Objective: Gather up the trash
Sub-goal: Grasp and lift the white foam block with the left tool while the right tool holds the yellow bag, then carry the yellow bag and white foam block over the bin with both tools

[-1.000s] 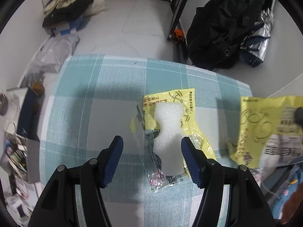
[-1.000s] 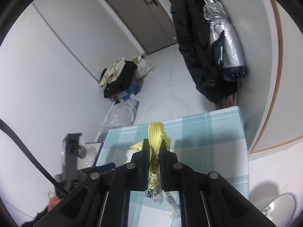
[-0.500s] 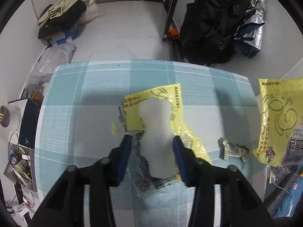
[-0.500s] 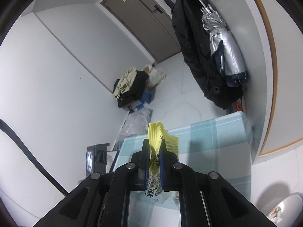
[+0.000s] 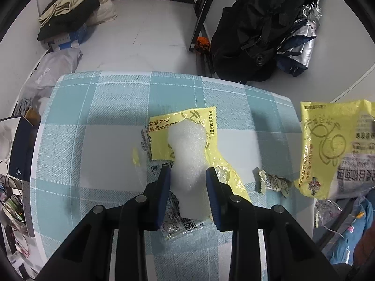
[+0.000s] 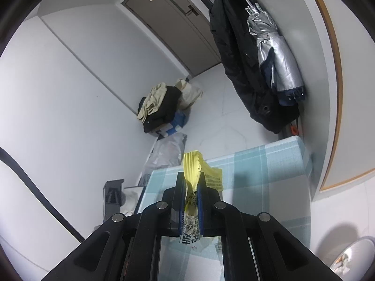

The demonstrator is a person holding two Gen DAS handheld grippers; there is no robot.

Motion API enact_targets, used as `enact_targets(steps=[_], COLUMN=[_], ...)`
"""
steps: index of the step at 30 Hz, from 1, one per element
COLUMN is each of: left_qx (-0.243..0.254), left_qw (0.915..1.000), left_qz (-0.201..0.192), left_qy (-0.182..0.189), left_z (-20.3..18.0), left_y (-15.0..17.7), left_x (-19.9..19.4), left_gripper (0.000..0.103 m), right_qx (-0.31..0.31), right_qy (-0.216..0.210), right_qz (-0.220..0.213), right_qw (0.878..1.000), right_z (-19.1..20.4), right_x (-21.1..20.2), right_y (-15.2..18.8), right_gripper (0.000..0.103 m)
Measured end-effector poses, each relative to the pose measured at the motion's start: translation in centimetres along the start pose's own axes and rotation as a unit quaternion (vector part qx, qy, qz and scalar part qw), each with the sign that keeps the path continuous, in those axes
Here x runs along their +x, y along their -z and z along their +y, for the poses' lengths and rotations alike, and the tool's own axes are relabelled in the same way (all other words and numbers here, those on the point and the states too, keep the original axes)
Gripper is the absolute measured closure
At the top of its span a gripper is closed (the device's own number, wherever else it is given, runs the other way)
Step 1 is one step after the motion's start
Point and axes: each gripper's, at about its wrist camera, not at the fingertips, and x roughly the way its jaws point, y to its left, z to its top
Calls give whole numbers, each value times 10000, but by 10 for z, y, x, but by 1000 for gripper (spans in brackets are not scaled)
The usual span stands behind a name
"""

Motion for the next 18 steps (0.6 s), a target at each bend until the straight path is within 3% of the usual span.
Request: enact_targets(steps=[10, 18], left_qx=[309, 436], left_qw=[9982, 9932], left_qz=[-141, -734], left_qy=[492, 785], left_z=[0, -7], left_y=[14, 36], left_x=[-26, -78], left_gripper=[78, 78], right_qx=[-72, -16], right_qy=[108, 158], right_qz=[-44, -80], right_qw=[9999, 9998], right_z=[6, 19], right_x=[-6, -29], right_y=[8, 28], right_gripper=[95, 95])
